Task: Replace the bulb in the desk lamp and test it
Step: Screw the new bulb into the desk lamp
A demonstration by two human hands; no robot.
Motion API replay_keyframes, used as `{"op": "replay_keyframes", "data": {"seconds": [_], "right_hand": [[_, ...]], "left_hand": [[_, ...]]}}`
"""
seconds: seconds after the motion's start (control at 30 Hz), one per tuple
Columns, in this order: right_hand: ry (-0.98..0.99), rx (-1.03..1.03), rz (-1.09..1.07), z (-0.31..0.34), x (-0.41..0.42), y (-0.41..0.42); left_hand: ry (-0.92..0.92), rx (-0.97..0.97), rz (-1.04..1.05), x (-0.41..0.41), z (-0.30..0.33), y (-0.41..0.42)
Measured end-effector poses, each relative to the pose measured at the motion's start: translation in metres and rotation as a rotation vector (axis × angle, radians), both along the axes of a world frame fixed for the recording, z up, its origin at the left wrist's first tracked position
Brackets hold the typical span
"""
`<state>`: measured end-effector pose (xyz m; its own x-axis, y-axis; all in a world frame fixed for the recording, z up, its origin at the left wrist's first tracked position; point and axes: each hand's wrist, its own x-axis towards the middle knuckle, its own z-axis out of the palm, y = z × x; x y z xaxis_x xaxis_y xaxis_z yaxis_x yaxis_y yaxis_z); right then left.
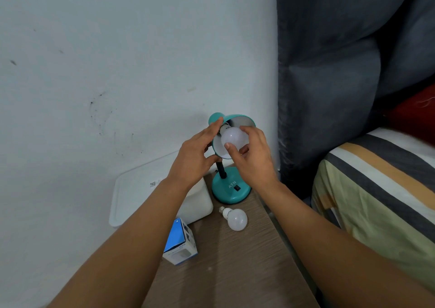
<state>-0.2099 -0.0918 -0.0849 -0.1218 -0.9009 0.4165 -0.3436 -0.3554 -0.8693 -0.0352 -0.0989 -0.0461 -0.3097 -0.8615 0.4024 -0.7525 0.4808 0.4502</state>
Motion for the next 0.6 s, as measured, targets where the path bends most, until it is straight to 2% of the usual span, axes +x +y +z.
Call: {"op": "replay_keyframes", "data": {"seconds": [0.23,0.47,0.6], "right_hand": [[0.016,-0.048,0.094,-0.0095,0.0018,-0.0010],[-0.052,0.054,0.005,-0.0059,0.0018,-0.0012],[-0.046,-0.022,0.086,-0.0068,0.0007,0.0008]], "left_hand": [[0.020,0.015,0.000,0.0011,-0.0005,-0.0003],[0.019,0.019,0.019,-0.0012,-0.0004,0.0027],[0.020,0.025,0.027,-0.0019,0.0008,0.0036]]}}
